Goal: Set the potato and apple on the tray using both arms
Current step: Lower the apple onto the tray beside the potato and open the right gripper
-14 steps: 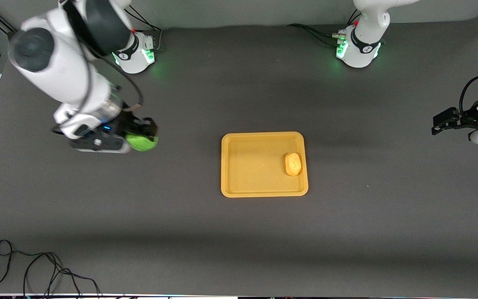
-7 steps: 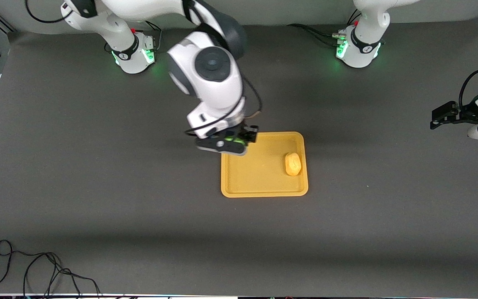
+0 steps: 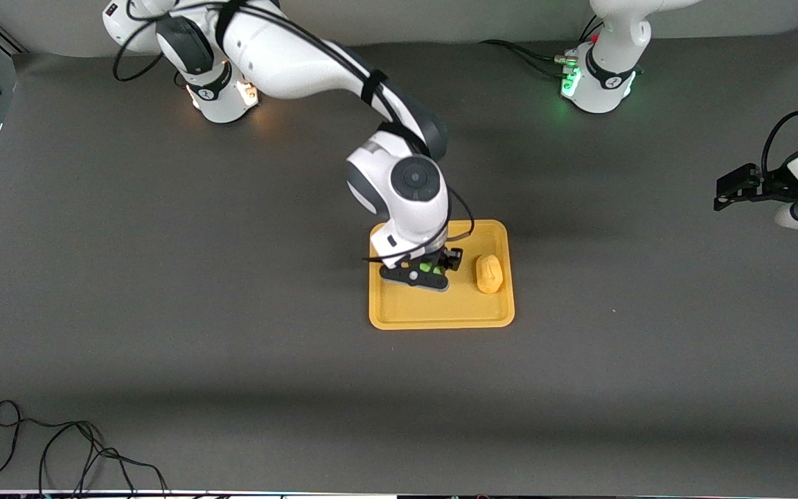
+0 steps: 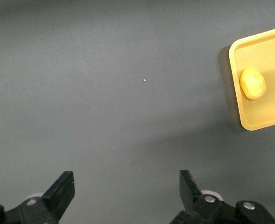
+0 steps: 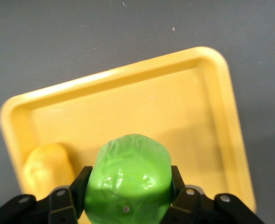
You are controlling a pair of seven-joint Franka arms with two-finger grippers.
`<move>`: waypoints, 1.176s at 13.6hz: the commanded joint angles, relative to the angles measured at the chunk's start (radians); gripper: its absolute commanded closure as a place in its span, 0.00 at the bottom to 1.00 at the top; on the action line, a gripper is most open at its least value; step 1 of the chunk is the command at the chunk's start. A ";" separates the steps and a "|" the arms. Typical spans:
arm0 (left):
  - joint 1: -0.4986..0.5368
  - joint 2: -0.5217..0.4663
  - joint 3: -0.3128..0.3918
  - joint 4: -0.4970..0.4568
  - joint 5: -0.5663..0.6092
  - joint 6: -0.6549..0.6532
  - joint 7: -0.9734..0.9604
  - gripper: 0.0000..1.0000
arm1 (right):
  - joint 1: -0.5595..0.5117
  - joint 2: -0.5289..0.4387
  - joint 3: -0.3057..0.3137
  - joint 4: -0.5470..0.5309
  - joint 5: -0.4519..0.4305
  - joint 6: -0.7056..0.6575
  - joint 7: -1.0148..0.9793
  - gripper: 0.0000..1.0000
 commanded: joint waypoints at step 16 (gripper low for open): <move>-0.025 -0.002 -0.011 -0.005 0.035 -0.015 -0.056 0.00 | 0.004 -0.036 -0.023 0.050 0.007 -0.067 0.010 0.00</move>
